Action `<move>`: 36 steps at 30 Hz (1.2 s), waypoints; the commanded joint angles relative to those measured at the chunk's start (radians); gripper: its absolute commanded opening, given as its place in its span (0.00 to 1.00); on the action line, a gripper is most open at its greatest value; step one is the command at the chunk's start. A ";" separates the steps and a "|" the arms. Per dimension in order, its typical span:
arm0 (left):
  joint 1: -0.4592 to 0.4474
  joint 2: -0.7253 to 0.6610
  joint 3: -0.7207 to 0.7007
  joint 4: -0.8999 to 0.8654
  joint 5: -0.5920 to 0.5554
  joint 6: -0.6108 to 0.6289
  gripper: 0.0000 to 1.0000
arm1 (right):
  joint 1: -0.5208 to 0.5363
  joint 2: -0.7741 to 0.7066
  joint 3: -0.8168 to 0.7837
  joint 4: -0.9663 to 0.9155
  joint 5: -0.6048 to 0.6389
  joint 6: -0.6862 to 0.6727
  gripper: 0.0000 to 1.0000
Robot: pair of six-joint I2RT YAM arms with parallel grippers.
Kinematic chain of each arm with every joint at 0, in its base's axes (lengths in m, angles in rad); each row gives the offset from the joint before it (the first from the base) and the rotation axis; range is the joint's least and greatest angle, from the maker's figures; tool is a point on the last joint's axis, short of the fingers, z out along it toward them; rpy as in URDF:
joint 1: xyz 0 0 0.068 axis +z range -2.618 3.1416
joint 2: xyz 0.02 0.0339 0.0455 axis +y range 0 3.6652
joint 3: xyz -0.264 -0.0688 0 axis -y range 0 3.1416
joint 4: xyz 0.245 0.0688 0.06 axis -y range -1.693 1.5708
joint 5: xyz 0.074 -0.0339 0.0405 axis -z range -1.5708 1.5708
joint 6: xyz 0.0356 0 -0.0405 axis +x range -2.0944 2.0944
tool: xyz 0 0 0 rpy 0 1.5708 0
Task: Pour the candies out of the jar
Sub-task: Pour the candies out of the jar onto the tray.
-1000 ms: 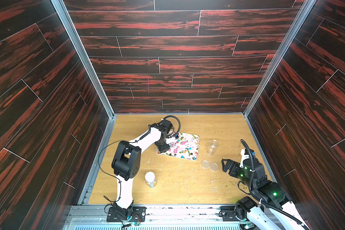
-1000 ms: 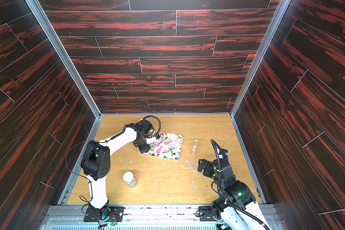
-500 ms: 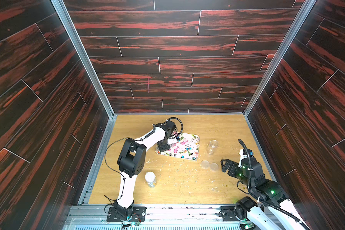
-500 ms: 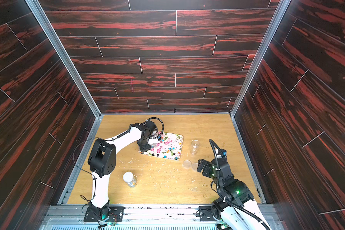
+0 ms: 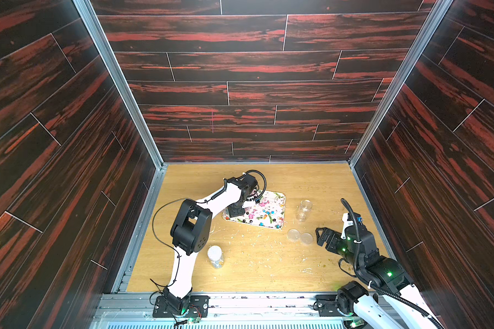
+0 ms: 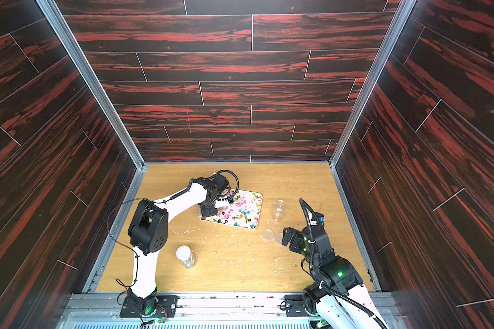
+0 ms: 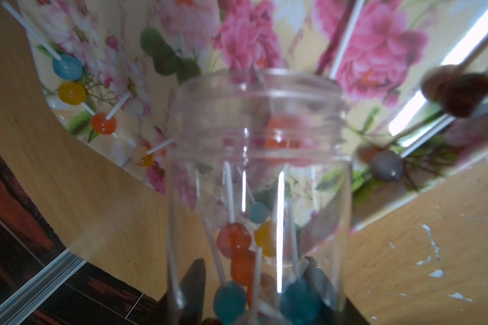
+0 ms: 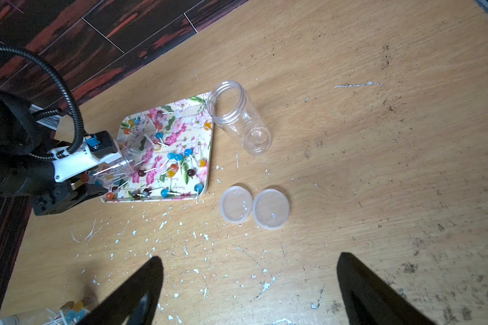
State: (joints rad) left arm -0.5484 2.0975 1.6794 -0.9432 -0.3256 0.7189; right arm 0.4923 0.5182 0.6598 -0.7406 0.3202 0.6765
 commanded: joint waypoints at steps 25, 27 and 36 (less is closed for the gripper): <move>-0.102 -0.083 -0.070 0.059 -0.274 0.146 0.46 | -0.003 -0.036 -0.044 0.024 -0.036 0.011 0.99; -0.110 -0.087 -0.075 0.061 -0.276 0.152 0.46 | -0.003 -0.038 -0.047 0.026 -0.036 0.014 0.99; -0.111 -0.085 -0.080 0.079 -0.289 0.164 0.46 | -0.003 -0.047 -0.051 0.024 -0.042 0.023 0.99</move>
State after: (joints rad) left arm -0.6632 2.0651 1.5879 -0.8593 -0.5888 0.8543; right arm 0.4923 0.4862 0.6136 -0.7238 0.2790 0.6804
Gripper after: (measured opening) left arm 0.579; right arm 0.987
